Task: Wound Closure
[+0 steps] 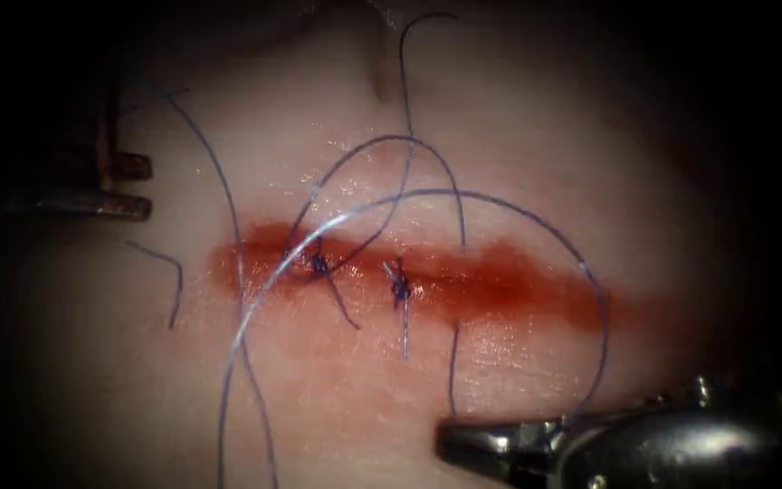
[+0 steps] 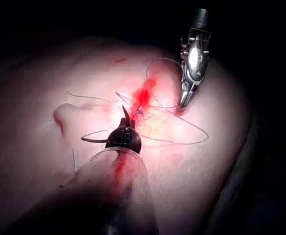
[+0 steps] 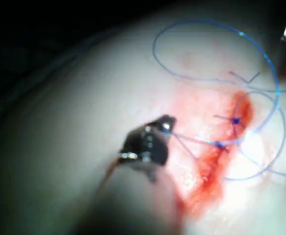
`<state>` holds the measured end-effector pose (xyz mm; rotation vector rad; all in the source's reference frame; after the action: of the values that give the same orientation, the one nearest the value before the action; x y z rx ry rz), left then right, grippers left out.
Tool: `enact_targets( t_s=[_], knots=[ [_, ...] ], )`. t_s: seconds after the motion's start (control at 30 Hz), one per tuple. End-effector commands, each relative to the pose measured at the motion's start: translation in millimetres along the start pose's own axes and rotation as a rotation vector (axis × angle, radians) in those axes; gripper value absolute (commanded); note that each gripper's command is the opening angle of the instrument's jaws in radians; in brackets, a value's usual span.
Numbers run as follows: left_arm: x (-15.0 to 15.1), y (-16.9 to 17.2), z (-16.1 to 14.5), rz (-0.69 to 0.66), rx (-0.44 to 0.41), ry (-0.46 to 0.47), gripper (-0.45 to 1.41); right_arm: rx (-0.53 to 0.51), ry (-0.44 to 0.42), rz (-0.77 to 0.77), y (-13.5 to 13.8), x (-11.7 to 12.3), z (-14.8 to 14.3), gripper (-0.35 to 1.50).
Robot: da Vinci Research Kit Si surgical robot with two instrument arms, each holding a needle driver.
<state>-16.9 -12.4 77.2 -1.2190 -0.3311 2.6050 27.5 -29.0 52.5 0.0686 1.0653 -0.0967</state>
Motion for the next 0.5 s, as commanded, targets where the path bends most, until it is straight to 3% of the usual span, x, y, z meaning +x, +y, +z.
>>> enact_targets(
  t_s=[0.03, 0.27, 0.5],
  knots=[
    [-0.3, 0.4, 0.8, -0.001, -0.004, 0.001, -0.45, 0.028, 0.011, -0.003, -1.7, 1.8, 0.6, -0.35],
    [-0.3, 0.4, 0.8, -0.001, -0.003, 0.001, -0.45, 0.162, 0.038, -0.027, -4.9, 8.4, 2.0, -0.35],
    [-0.3, 0.4, 0.7, -0.001, -0.003, 0.000, -0.45, 0.279, 0.098, -0.026, -7.5, 12.9, 3.1, -0.35]
  ],
)
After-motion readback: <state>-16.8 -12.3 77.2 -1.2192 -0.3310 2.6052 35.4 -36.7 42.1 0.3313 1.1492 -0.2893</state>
